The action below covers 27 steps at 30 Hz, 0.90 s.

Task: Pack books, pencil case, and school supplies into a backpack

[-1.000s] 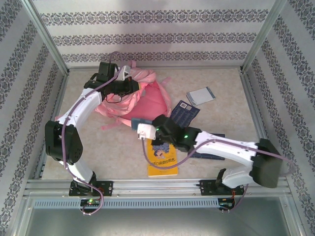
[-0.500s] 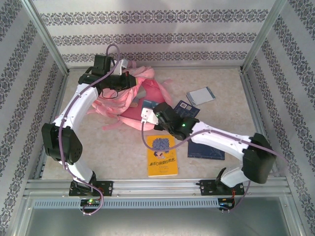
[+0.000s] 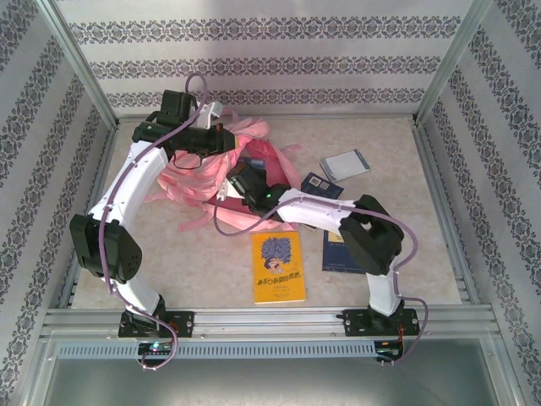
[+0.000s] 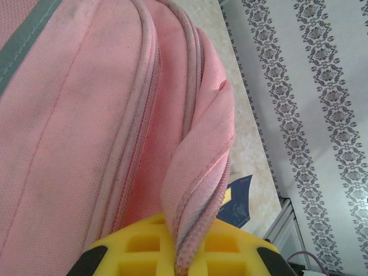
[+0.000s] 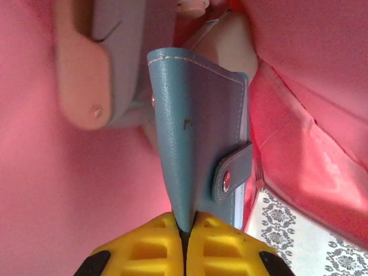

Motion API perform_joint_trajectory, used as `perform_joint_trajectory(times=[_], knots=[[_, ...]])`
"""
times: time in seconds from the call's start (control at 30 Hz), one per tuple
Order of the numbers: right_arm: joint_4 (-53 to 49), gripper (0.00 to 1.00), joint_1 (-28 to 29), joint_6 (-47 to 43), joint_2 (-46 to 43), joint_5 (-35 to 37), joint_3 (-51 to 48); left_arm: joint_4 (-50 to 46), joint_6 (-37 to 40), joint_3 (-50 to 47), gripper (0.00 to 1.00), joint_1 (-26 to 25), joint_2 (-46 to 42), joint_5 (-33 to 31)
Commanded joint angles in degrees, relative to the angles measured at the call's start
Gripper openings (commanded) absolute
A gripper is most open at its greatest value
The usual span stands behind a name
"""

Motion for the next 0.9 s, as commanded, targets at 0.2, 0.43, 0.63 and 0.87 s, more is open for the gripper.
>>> perform_joint_trajectory(times=[0.2,0.43,0.63,0.87], knots=[[-1.6,0.00,-2.3,-2.2,11.7,0.1,16.9,2.7,1.9,2.8,0.00,-1.3,-3.8,7.8],[-1.9,0.24,-2.8,-2.8,21.2,0.3,30.1,3.4,1.7,2.8,0.00,-2.4,-4.0,9.0],[3.1,0.76,-2.8,-2.9,23.3,5.5,31.1,2.9,2.0,2.2,0.00,-2.3,-4.4,7.1],[14.5,0.77,-2.8,-2.3,14.1,3.6,15.9,2.9,0.6,2.1,0.00,-1.4,-4.4,4.3]])
